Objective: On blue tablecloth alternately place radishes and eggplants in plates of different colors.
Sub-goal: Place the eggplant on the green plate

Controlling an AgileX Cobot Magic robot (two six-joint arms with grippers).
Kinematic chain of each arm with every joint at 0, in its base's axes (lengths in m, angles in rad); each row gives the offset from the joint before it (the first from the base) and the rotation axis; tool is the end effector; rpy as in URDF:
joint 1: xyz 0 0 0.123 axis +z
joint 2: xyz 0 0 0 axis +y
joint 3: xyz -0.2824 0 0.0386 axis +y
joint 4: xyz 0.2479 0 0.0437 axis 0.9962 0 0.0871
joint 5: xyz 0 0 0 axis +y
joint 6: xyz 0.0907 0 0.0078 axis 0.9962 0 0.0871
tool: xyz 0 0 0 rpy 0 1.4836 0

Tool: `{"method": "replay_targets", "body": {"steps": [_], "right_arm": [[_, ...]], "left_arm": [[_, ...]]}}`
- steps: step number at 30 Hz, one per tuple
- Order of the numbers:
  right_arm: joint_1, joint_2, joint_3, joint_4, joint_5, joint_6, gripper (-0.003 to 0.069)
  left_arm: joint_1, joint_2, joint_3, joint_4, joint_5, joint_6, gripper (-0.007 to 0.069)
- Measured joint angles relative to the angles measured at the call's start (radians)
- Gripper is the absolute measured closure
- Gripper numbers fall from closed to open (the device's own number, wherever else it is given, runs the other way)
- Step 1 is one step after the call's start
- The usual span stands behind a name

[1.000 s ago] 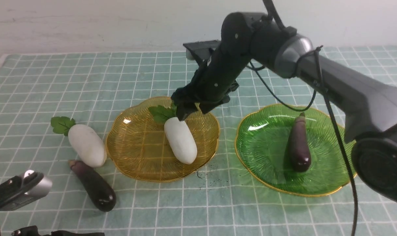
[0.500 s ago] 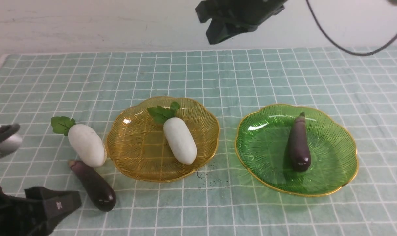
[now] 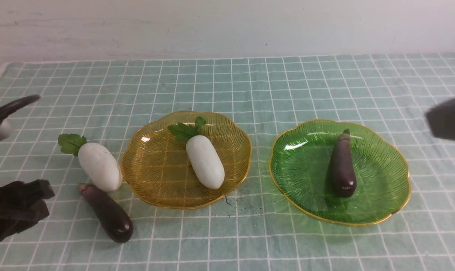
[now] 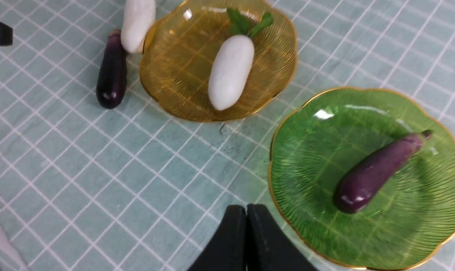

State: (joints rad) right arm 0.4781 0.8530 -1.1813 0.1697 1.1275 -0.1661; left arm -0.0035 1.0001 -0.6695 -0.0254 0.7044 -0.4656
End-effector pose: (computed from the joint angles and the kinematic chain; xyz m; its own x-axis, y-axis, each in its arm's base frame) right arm 0.1110 0.0732 0.4239 -0.5222 -0.3737 -0.7666 -0.6087 0.7929 0.0282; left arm 0.1816 -0.0021 0.2684 -0.7245 -0.4636 -0.5101 -0.3670 0.8859 -0.2839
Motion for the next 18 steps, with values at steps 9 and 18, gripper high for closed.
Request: {"method": "replay_targets", "body": {"steps": [9, 18], "right_arm": [[-0.001, -0.708, 0.439, -0.261, -0.234, 0.179, 0.0674], [-0.002, -0.872, 0.538, -0.438, -0.107, 0.356, 0.0674]], "left_arm": [[0.000, 0.309, -0.162, -0.082, 0.031, 0.007, 0.0292], [0.000, 0.463, -0.192, -0.237, 0.050, 0.132, 0.0292]]}}
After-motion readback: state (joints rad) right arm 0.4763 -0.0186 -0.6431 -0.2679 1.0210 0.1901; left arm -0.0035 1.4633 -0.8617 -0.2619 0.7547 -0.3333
